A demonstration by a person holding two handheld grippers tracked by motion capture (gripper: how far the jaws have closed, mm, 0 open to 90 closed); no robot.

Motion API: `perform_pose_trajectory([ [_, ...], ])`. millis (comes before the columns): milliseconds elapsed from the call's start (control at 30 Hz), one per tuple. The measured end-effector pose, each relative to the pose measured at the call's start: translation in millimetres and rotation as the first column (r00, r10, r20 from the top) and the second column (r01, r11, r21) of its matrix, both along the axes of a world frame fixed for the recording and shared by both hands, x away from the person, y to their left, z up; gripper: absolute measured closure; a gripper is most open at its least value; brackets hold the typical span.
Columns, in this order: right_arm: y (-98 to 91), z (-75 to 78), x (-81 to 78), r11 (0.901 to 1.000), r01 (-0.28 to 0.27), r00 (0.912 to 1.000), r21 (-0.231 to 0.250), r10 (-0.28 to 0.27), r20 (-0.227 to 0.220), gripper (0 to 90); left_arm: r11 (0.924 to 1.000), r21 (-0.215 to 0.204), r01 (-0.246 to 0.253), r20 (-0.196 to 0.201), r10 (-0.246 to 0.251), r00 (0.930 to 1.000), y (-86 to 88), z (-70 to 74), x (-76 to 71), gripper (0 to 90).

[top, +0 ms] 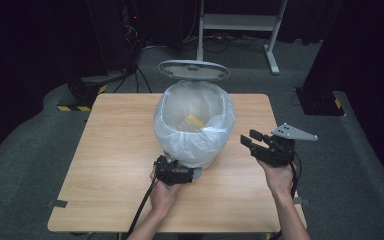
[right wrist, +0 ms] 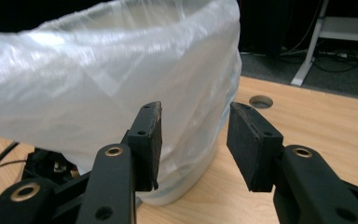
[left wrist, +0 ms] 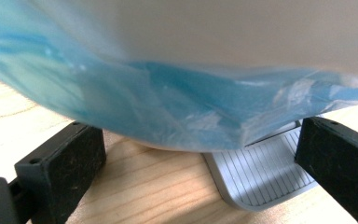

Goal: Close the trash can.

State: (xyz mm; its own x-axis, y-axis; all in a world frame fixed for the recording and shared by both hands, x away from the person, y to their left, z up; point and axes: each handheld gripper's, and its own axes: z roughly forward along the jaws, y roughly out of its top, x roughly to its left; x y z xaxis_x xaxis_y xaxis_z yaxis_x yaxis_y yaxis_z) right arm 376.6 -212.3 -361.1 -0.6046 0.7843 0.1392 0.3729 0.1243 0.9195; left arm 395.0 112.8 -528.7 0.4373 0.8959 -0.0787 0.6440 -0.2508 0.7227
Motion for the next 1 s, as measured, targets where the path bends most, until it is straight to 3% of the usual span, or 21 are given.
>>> perform_pose_trajectory([
  [133,-2.7,-10.4,-2.9,0.9999,0.012,0.9999,0.001,-0.012,-0.008,55.2,1.0,0.0,0.0,0.0,0.0,1.0,0.0,0.0,0.0,1.9],
  [467,-1.8,-52.9,-7.6,0.9992,0.033,0.9978,-0.023,-0.034,-0.057,54.7,1.0,-0.001,0.0,0.0,0.0,1.0,0.0,0.0,0.0,1.9],
  [1000,-2.4,-83.0,-13.1,0.9982,0.053,0.9937,-0.029,-0.056,-0.097,54.7,1.0,0.0,0.0,0.0,0.0,1.0,0.0,0.0,0.0,1.9],
])
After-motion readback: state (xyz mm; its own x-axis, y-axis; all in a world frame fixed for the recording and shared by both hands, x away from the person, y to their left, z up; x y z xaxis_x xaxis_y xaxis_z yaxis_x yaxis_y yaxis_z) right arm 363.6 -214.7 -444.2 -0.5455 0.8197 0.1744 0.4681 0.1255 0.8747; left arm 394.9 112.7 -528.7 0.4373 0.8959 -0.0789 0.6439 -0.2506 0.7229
